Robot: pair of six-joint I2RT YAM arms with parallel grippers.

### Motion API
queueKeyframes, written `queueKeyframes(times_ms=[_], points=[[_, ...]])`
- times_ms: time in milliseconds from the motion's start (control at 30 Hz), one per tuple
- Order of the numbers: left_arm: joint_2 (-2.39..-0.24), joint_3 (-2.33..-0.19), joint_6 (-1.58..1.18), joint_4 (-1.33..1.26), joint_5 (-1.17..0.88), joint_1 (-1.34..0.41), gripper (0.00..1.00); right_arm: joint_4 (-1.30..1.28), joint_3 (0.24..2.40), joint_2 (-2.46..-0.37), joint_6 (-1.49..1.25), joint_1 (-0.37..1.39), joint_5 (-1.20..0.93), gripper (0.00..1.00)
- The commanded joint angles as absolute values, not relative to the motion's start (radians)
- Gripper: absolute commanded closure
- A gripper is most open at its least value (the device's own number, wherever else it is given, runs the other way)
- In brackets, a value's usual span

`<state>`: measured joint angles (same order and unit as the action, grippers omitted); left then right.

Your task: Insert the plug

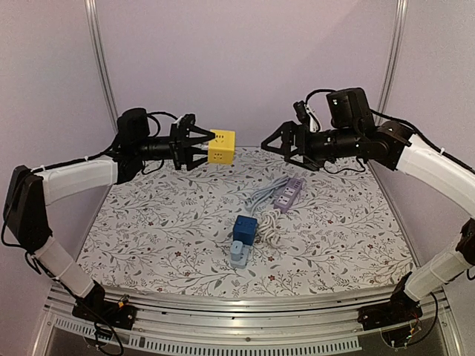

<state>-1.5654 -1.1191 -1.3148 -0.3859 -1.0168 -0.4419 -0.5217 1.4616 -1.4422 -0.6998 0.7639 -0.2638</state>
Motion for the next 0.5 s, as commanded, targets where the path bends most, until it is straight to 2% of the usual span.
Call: queueKeyframes(times_ms=[0, 233, 467], points=[[-1.555, -1.15, -1.553, -0.681, -1.055, -0.498, 1.0, -0.357, 1.531, -1.443, -0.904, 0.73, -0.528, 0.01], [-1.593, -1.184, -1.821, -1.013, -1.041, -0.556, 1.0, -0.193, 1.563, -1.515, -1.15, 0.729, -0.644, 0.01], [-1.606, -1.191, -1.863, -1.071, -1.023, -0.559, 1.0, -0.181, 1.524, -1.49, -1.251, 0.738, -0.587, 0.01]])
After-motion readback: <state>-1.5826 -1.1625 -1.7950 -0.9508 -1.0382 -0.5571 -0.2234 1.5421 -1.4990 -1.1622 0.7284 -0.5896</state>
